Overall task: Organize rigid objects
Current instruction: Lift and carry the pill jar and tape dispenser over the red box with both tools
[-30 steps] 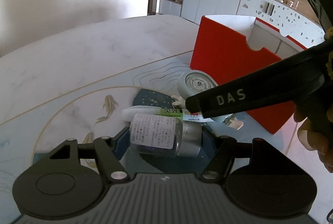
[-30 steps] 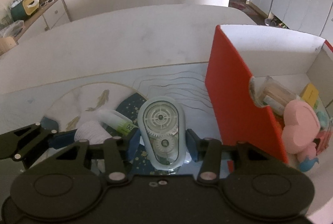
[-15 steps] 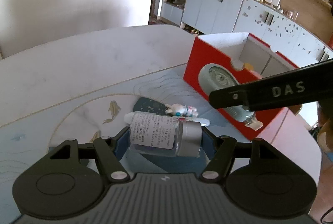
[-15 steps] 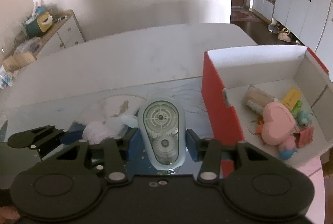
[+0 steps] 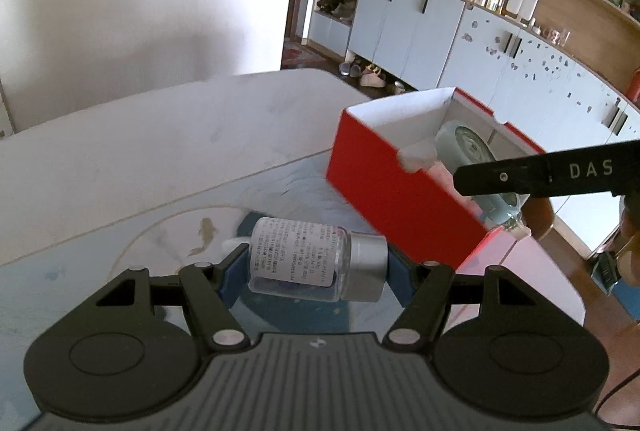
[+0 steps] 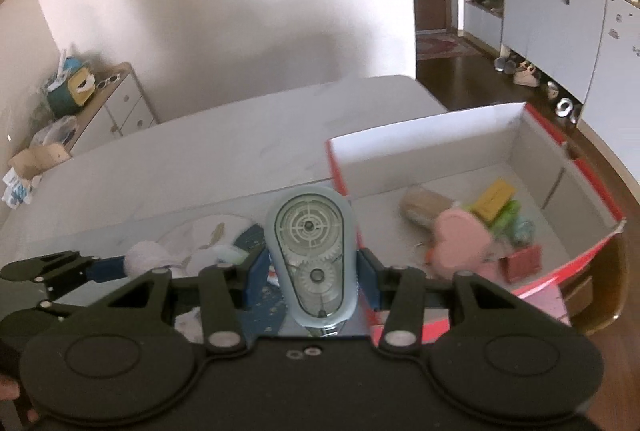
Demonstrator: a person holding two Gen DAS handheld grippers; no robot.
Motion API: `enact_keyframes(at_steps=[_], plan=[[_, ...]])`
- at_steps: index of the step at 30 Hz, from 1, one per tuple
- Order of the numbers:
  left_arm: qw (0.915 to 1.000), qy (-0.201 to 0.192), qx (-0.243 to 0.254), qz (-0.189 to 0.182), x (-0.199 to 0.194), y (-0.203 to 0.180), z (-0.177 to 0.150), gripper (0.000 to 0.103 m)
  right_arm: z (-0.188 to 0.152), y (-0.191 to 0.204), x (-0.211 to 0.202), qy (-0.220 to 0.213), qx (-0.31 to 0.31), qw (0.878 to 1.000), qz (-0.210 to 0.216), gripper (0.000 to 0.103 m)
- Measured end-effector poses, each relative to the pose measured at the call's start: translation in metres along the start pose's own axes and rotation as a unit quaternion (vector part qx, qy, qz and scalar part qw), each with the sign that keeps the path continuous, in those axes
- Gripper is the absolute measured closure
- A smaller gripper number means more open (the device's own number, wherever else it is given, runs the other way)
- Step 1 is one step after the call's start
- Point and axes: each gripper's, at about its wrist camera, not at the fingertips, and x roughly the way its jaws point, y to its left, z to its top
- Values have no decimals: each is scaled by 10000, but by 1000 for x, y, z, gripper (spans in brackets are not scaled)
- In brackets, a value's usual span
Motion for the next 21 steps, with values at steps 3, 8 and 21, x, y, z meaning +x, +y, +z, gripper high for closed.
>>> enact_keyframes(at_steps=[3, 8, 21], plan=[[10000, -47, 6, 2, -1, -13, 8, 33, 4, -18, -6, -74, 16, 10000, -36, 56], [9999, -102, -4, 23, 3, -36, 21, 33, 9, -48, -12, -177, 33, 9998, -74, 56], [10000, -34, 15, 46, 47, -94, 67, 33, 26, -122, -6, -384, -148, 9988, -263, 56]])
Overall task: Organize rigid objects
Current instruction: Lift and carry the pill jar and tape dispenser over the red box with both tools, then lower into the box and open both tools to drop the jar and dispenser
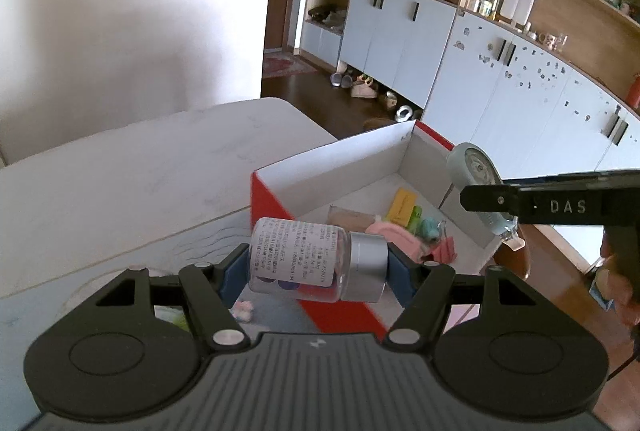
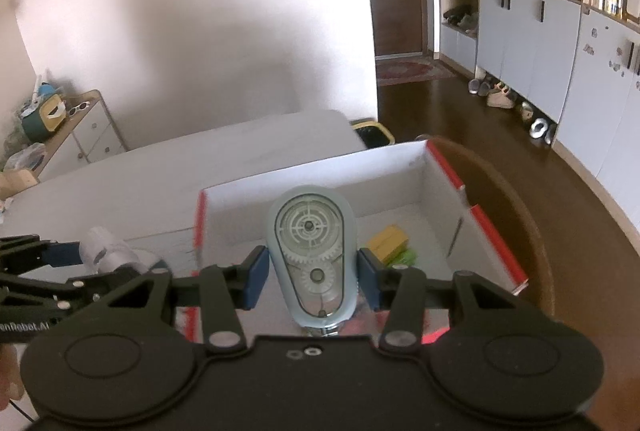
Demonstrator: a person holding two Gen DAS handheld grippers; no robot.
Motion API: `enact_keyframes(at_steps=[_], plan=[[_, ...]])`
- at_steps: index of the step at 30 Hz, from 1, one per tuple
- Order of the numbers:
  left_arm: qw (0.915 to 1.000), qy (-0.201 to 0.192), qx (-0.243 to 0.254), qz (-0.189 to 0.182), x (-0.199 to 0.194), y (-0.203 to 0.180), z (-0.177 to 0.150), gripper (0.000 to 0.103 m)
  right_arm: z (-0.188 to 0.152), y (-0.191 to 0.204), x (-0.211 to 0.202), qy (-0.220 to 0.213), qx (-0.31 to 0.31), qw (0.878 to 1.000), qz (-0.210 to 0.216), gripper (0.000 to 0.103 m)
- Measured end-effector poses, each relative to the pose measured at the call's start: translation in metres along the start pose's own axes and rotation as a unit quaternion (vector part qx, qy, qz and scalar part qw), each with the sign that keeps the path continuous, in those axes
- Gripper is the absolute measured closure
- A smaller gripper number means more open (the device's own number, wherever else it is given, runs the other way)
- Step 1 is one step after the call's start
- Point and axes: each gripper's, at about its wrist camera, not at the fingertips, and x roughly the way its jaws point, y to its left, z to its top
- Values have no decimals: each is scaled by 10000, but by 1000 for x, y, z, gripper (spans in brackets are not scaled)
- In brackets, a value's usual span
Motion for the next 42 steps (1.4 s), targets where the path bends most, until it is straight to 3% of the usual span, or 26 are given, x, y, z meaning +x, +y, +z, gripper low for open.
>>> enact_keyframes(at_steps=[5, 20, 33, 42], plan=[[9998, 138, -144, 40, 30, -12, 17, 33, -1, -24, 17, 91, 8, 9999, -95, 56], [9989, 401, 184, 148, 121, -59, 62, 33, -4, -63, 60, 567, -299, 9979, -118, 56], [9951, 973, 87, 172, 195, -76, 68, 33, -15, -55, 83, 963, -627, 9934, -27, 56], [9919, 1217, 303, 206, 224, -87, 64, 33, -17, -53, 88, 1054, -596, 9926, 11, 56]])
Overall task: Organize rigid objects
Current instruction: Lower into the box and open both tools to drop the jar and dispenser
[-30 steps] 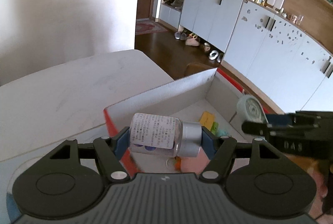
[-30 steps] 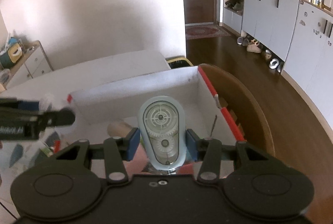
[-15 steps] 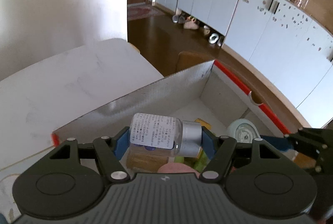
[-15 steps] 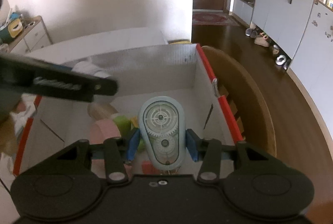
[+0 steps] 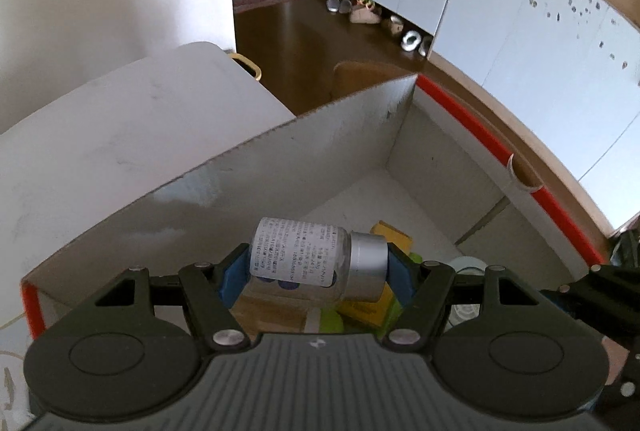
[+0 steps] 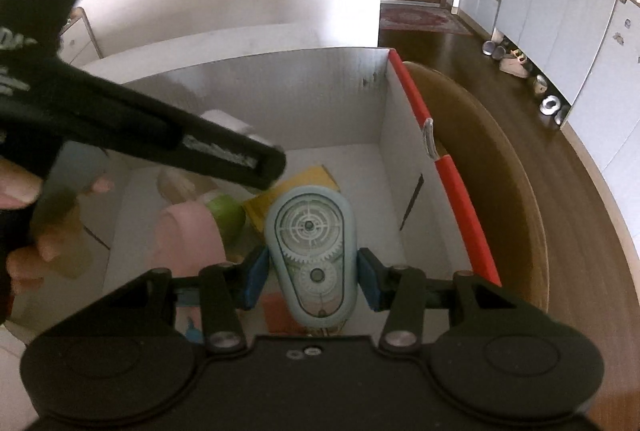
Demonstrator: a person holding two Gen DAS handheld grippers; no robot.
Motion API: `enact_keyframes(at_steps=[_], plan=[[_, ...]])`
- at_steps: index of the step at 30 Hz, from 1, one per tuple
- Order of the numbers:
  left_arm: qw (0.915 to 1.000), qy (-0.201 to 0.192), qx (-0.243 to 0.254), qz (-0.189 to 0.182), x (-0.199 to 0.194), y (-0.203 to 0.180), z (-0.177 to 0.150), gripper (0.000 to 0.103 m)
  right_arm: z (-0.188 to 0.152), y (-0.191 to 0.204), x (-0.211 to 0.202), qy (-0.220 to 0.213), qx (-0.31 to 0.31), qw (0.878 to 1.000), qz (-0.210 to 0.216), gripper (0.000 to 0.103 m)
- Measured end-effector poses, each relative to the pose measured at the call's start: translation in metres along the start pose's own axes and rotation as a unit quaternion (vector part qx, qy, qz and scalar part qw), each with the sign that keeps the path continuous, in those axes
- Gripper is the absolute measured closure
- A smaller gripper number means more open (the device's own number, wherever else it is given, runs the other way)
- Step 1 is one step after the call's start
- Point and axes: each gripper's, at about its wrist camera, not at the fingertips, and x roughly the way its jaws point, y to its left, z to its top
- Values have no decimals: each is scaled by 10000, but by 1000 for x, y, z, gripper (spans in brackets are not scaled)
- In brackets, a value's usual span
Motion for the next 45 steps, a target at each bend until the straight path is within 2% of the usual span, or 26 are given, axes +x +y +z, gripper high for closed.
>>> enact_keyframes(at_steps=[9, 19, 25, 33, 45], plan=[[9996, 264, -120, -63, 15, 1, 2, 34, -5, -6, -4, 91, 254, 9994, 215, 55], [9989, 389, -234, -109, 16, 14, 0, 33, -9, -3, -8, 91, 275, 9994, 194, 52], [9989, 364, -263, -109, 10, 19, -2, 33, -9, -2, -14, 67, 362, 9992, 173, 45], [9994, 132, -234, -206, -14, 25, -9, 33, -12, 2, -30, -93, 493, 9987, 95, 40], [9978, -514, -9, -408, -72, 31, -28, 33, -8, 14, -71, -341, 732, 9966, 165, 35]])
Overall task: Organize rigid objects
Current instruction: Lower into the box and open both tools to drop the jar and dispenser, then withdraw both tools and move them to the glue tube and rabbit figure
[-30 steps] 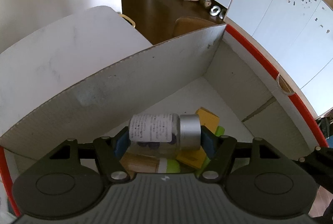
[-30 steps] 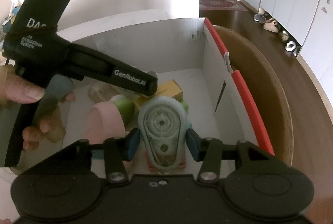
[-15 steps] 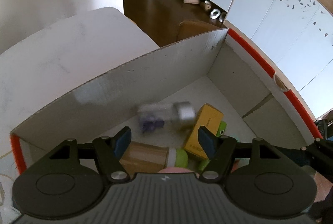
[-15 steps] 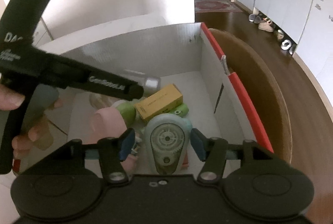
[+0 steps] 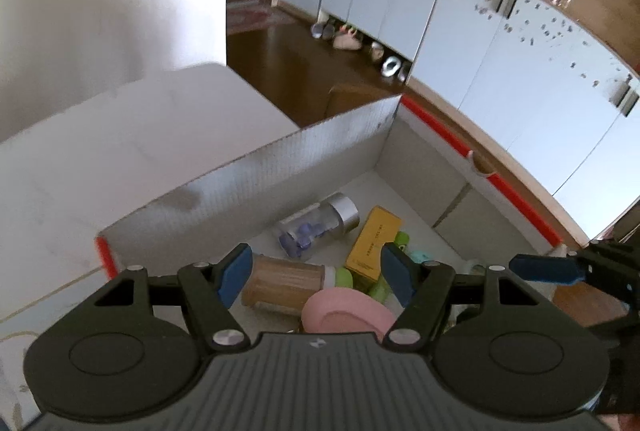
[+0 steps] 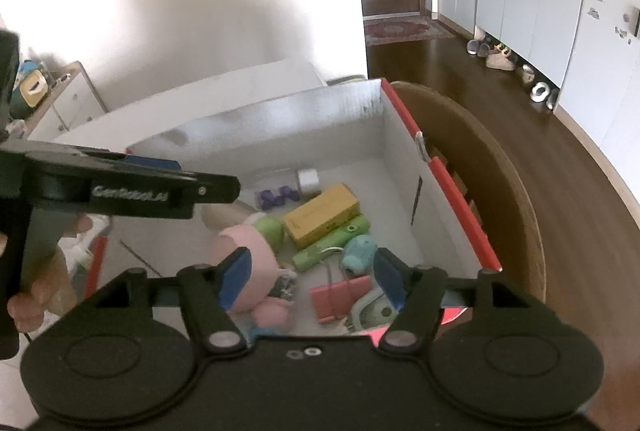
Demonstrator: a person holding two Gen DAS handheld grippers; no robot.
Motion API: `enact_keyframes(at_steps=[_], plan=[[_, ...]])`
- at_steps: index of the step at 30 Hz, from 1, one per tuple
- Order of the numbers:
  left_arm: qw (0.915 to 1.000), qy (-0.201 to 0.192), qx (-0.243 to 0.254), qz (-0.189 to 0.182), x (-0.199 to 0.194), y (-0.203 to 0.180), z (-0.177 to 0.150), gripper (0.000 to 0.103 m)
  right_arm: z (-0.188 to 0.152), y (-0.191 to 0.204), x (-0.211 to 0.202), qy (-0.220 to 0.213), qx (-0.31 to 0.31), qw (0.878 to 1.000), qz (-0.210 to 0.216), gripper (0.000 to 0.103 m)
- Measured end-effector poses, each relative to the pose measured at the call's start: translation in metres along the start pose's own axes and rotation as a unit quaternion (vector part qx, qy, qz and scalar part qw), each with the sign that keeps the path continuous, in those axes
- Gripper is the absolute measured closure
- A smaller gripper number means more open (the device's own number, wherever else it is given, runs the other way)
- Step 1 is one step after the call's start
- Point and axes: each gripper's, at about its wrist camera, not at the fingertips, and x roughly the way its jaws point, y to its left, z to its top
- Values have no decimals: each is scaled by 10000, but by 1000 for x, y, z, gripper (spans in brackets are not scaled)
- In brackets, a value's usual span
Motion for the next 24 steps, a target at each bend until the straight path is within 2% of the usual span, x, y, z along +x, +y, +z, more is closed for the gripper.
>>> enact_keyframes(at_steps=[2, 8, 21, 24], plan=[[9999, -134, 48, -51, -13, 2, -4, 33, 0, 3, -9, -54, 69, 9999, 52, 31], [9989, -412, 156, -179, -51, 10, -16, 33, -6, 21, -26, -229, 135, 9996, 50, 26], [9963, -722, 340, -332, -118, 39, -53, 33, -22, 71, -55, -561, 287, 9980, 8, 11], [9955, -801, 381, -342, -131, 49, -62, 25, -26, 83, -59, -630, 353, 9974, 22, 7]])
